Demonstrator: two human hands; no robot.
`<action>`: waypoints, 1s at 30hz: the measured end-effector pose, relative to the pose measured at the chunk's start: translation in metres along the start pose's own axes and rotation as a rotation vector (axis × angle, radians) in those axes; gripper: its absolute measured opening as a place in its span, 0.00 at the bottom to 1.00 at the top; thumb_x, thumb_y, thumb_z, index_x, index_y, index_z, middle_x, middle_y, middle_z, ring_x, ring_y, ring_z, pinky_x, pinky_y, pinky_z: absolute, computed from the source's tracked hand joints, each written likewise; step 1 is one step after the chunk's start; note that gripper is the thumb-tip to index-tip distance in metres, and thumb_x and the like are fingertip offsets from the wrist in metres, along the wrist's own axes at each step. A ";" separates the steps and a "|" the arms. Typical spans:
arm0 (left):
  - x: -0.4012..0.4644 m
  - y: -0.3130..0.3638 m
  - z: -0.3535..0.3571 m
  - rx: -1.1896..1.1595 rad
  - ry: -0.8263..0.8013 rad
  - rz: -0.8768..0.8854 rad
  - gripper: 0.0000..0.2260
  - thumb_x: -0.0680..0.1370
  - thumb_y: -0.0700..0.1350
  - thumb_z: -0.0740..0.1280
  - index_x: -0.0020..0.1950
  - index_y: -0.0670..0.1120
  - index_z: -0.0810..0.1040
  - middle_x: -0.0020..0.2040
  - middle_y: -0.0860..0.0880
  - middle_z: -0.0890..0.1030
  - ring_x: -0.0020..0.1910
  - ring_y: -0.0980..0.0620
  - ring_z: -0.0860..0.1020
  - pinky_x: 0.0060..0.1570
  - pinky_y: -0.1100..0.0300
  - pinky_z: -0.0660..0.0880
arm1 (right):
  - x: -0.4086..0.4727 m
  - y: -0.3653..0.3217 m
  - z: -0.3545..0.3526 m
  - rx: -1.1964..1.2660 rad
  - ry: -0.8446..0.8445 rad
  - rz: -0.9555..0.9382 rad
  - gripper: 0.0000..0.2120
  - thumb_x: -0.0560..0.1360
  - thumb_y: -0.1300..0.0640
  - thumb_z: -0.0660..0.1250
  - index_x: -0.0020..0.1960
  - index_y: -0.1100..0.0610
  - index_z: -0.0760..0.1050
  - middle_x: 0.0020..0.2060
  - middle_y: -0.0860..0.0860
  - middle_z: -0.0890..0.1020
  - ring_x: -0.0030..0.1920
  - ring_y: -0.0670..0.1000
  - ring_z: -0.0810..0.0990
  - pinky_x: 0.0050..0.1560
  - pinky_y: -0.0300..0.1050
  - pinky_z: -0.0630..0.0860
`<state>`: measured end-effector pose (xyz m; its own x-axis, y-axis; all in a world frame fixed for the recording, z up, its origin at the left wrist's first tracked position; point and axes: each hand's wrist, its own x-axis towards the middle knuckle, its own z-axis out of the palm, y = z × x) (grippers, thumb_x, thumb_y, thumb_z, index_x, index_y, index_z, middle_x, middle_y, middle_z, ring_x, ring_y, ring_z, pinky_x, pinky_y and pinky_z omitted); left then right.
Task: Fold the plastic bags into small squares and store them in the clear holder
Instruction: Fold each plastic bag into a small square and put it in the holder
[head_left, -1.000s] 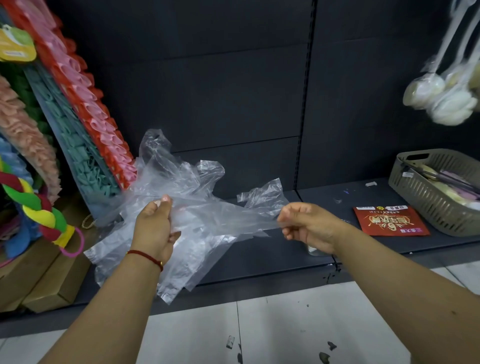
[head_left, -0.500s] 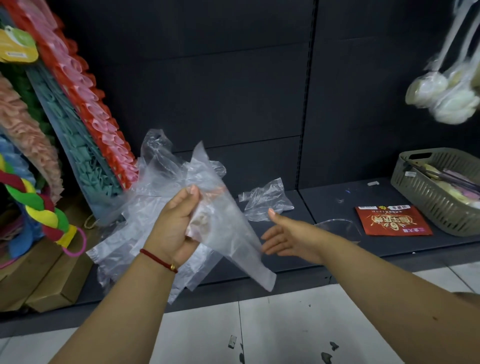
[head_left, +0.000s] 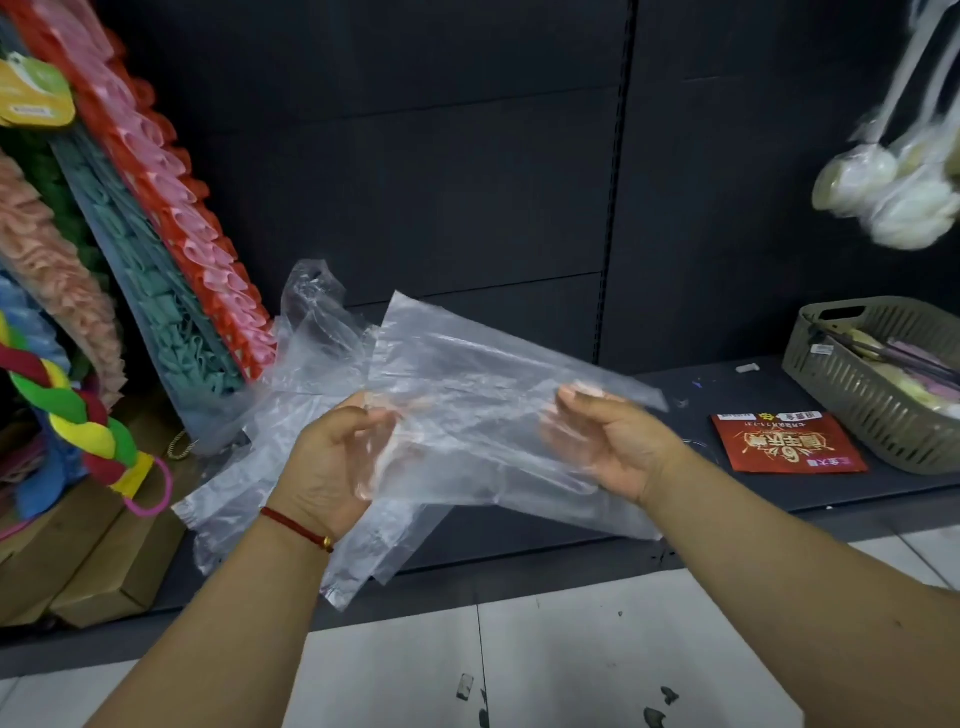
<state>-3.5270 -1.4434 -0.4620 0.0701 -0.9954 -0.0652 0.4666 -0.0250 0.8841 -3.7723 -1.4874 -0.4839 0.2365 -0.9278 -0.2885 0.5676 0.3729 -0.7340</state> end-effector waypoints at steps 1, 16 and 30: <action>0.000 0.001 -0.002 0.009 0.015 0.001 0.03 0.71 0.37 0.63 0.40 0.44 0.76 0.37 0.48 0.83 0.45 0.51 0.83 0.44 0.56 0.82 | -0.001 -0.006 0.000 -0.041 0.018 -0.038 0.02 0.71 0.66 0.70 0.43 0.62 0.79 0.35 0.53 0.84 0.37 0.49 0.85 0.39 0.46 0.84; 0.007 -0.005 -0.014 0.517 0.097 0.141 0.12 0.75 0.33 0.69 0.52 0.48 0.82 0.45 0.47 0.86 0.41 0.52 0.82 0.49 0.64 0.79 | -0.001 -0.021 -0.008 -0.449 0.146 -0.319 0.14 0.75 0.65 0.70 0.54 0.53 0.69 0.33 0.52 0.83 0.31 0.49 0.82 0.44 0.45 0.81; 0.012 -0.004 -0.014 0.747 0.103 0.235 0.13 0.73 0.34 0.73 0.48 0.53 0.83 0.46 0.53 0.84 0.44 0.60 0.80 0.48 0.68 0.76 | -0.004 -0.023 -0.012 -1.012 0.141 -0.462 0.11 0.72 0.64 0.74 0.47 0.49 0.81 0.40 0.50 0.78 0.37 0.43 0.76 0.46 0.35 0.77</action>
<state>-3.5155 -1.4536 -0.4731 0.1917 -0.9697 0.1518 -0.2835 0.0934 0.9544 -3.7956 -1.4924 -0.4734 0.0411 -0.9919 0.1204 -0.3399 -0.1272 -0.9318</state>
